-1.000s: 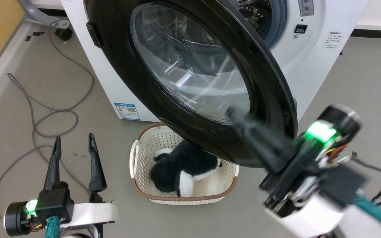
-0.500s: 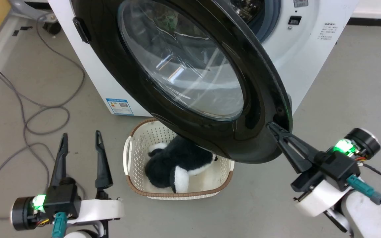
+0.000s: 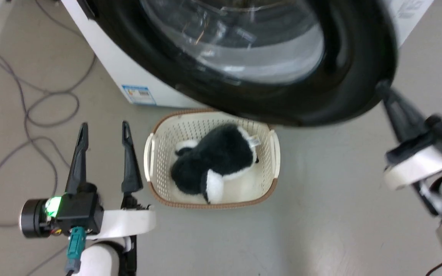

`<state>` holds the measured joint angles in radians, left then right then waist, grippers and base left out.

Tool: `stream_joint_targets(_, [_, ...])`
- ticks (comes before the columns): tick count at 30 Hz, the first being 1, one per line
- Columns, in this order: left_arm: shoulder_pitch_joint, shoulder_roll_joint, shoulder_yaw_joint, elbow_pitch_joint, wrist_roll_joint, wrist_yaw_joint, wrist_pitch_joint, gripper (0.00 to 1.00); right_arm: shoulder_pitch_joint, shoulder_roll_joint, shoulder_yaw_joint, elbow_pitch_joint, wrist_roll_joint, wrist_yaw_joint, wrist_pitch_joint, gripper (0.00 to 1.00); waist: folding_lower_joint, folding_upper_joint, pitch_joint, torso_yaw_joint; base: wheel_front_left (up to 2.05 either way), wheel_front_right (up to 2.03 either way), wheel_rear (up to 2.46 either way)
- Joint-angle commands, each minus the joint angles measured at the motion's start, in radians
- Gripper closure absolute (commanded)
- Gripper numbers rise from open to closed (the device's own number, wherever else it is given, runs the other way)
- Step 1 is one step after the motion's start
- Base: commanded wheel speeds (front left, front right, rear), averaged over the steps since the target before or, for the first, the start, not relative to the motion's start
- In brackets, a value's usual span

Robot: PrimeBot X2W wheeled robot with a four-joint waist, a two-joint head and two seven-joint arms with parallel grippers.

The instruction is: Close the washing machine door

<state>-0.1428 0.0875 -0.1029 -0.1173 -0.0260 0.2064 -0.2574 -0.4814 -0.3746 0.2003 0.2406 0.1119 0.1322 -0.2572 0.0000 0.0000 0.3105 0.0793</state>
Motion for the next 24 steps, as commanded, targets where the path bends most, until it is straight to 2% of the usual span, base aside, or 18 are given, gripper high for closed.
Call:
stream_joint_targets(1, [-0.022,-0.004,-0.006,-0.004,0.009,-0.003,-0.004,0.0,-0.04,0.006,-0.019,0.017,-0.019,-0.002,-0.005,1.0,0.0,0.0,0.047,0.015,0.0,0.0,0.0])
stream_joint_targets(11, [-0.092,-0.02,-0.026,-0.003,0.004,-0.001,-0.004,0.0,-0.271,-0.017,-0.08,0.174,-0.062,-0.002,-0.005,1.0,0.0,0.0,0.145,0.047,0.0,0.0,0.0])
stream_joint_targets(24, [-0.109,-0.031,-0.035,0.0,-0.004,0.012,-0.004,0.0,-0.445,-0.033,-0.127,0.359,-0.1,-0.002,-0.005,1.0,0.0,0.0,0.171,0.082,0.0,0.0,0.0])
